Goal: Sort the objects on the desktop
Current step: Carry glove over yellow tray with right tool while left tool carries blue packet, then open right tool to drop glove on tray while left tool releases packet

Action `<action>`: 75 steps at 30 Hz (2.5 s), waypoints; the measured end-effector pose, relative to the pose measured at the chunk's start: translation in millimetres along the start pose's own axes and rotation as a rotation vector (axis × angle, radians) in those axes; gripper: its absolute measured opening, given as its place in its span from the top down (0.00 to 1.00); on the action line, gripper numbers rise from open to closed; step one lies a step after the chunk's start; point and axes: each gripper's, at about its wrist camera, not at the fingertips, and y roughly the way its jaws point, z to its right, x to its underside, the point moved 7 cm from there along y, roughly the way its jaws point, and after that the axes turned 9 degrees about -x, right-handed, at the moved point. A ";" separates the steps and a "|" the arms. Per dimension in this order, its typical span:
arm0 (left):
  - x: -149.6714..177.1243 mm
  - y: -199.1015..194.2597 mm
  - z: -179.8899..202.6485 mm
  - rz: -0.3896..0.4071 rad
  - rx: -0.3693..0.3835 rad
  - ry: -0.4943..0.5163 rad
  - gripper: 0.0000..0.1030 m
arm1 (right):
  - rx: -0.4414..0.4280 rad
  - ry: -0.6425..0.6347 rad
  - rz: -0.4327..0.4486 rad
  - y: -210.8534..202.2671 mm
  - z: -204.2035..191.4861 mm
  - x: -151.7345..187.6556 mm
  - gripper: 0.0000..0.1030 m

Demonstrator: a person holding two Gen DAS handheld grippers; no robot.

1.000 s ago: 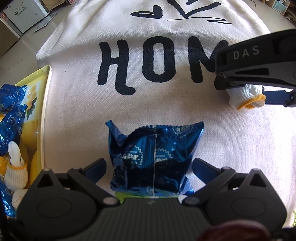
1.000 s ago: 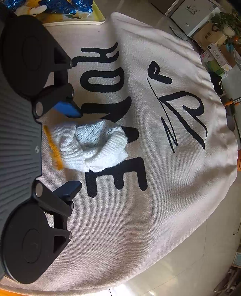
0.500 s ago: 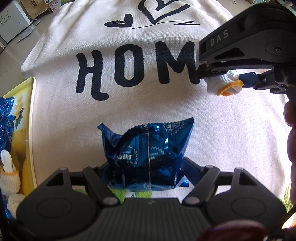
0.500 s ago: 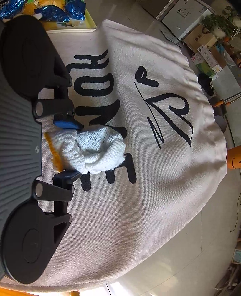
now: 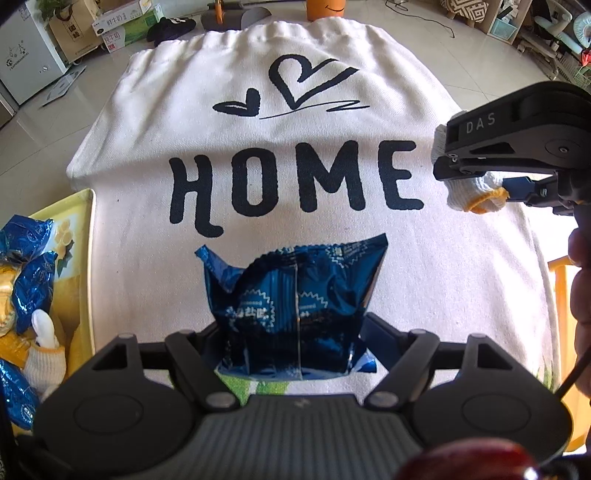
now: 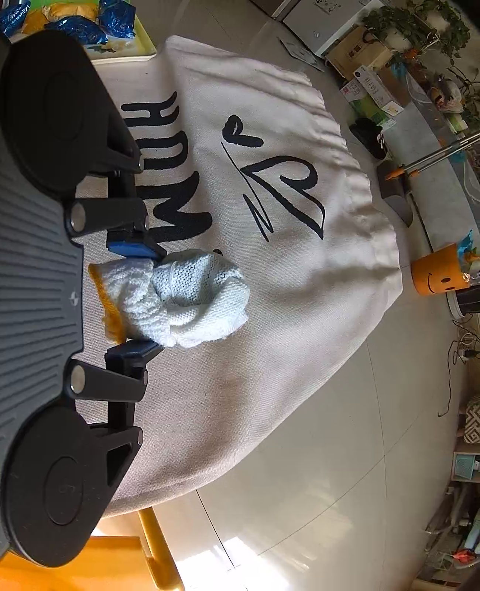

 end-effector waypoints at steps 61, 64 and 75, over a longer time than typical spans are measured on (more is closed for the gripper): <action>14.5 -14.4 -362.9 0.068 -0.156 -0.773 0.26 | -0.523 -0.223 -0.171 34.8 -283.6 163.1 0.56; 16.8 0.0 -359.8 0.029 -0.131 -0.789 0.26 | -0.491 -0.203 -0.182 48.9 -282.1 162.8 0.56; 20.6 26.6 -355.6 -0.051 -0.152 -0.791 0.26 | -0.458 -0.095 -0.230 96.0 -290.7 159.0 0.56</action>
